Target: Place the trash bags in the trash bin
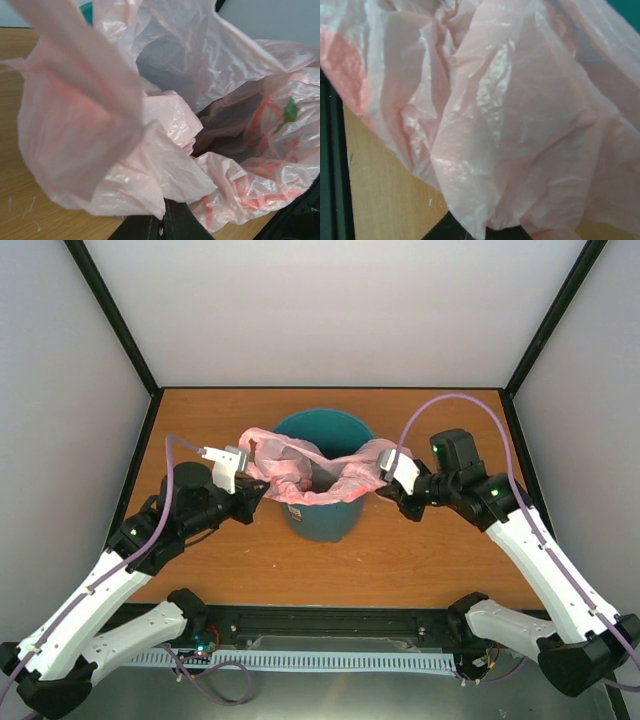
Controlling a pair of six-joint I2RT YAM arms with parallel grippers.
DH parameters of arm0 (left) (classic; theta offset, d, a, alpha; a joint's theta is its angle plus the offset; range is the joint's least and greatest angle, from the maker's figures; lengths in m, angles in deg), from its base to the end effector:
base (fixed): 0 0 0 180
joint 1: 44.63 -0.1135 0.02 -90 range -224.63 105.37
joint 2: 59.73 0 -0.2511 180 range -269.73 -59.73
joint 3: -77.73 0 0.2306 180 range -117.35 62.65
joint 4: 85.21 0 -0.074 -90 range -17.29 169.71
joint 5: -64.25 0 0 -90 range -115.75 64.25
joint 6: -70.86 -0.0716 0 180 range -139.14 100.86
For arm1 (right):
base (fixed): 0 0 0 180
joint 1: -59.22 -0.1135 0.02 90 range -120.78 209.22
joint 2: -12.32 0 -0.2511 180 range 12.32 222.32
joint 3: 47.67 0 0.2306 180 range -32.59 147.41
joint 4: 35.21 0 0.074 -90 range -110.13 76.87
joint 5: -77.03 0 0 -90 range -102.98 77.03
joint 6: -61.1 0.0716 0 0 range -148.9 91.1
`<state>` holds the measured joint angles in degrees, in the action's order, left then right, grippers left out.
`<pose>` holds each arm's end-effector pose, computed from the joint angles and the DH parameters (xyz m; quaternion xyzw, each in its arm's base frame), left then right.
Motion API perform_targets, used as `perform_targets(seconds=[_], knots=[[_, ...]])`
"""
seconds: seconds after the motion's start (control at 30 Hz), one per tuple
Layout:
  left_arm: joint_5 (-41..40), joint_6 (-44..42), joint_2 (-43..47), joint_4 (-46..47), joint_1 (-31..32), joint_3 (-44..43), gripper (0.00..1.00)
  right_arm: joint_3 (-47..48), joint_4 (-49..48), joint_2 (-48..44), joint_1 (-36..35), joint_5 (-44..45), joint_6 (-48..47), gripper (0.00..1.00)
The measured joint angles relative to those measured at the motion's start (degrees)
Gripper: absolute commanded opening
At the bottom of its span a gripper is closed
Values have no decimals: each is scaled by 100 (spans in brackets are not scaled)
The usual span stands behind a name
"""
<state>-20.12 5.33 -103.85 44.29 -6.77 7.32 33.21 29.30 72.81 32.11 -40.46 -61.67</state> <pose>0.1370 -0.1154 0.3309 0.1243 0.8298 -0.3160 0.4428 0.1729 0.1257 0.3166 -0.5267 0.7289 0.1999 0.3889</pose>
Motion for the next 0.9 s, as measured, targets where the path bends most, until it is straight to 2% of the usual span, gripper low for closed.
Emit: perform_targets(seconds=[0.3, 0.57, 0.9], knots=[[-350, -2, 407, -610, 0, -155, 1, -481, 365, -815, -4, -46, -337, 3], [-505, -2, 535, -981, 0, -186, 1, -595, 702, -848, -4, -249, -697, 3], [-518, -4, 769, -1270, 0, -719, 1, -415, 1187, -1040, -4, -807, -1231, 3]])
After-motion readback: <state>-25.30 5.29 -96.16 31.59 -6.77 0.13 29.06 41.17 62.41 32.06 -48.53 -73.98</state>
